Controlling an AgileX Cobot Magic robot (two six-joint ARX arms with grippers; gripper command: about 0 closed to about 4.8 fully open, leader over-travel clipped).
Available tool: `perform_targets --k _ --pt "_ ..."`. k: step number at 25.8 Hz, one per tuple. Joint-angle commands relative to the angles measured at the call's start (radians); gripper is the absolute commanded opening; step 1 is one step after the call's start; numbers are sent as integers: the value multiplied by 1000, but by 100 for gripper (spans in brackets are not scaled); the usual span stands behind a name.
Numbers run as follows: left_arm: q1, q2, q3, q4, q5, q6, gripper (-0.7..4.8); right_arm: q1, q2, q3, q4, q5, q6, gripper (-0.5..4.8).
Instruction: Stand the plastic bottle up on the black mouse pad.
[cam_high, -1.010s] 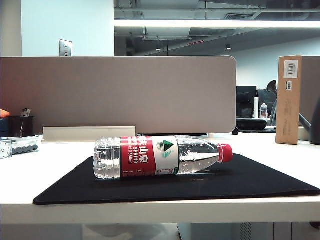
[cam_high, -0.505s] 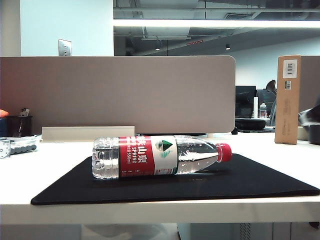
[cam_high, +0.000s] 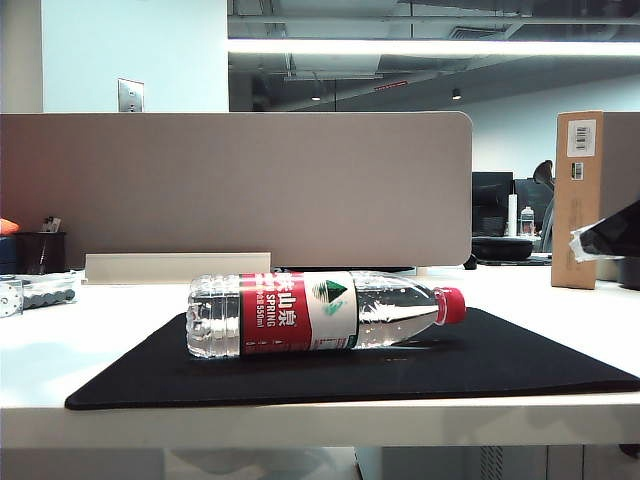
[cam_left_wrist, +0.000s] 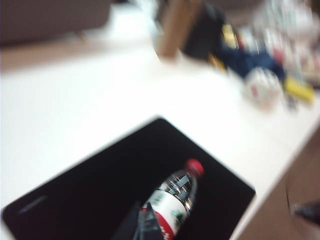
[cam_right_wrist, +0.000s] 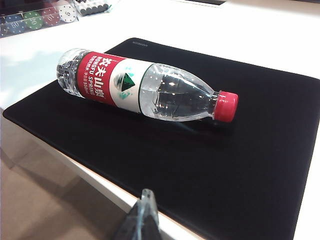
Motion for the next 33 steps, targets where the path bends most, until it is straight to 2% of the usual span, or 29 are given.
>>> perform_targets --k 1,4,5,6,7,8,9,12,15,21,25,30,31,33 --pt "-172 202 192 -231 -171 248 36 -1 1 -5 16 -2 3 -1" --pt "-304 394 365 -386 -298 356 38 -3 -1 -5 16 0 3 -1" --pt "-354 488 447 -461 -333 407 99 -3 0 -5 16 2 3 -1" --pt "-376 546 494 -501 -346 446 187 -3 -1 -5 16 3 3 -1" --pt "-414 633 563 -558 -375 503 359 -5 -2 -5 16 2 3 -1" --pt "-438 681 595 -584 -410 534 425 -5 -1 -5 16 2 3 -1" --pt "-464 753 645 -610 -482 590 434 -5 -2 -5 16 2 3 -1" --pt "-501 904 763 -683 -600 665 431 -5 -2 -5 16 2 3 -1" --pt "-505 1019 861 -747 -640 705 431 -5 -2 -5 16 2 3 -1" --pt "-507 1143 961 -793 -570 707 430 -5 -2 -5 16 2 3 -1" --pt "-507 1177 961 -794 -530 696 393 -5 -2 -5 16 2 3 -1" --pt "-498 1228 958 -802 -512 622 393 -5 -10 -5 16 2 3 -1" --pt "-498 1235 958 -807 -512 618 385 -5 -16 -5 16 2 3 -1" --pt "-500 1239 958 -823 -512 620 239 -5 -20 -5 16 2 3 -1"
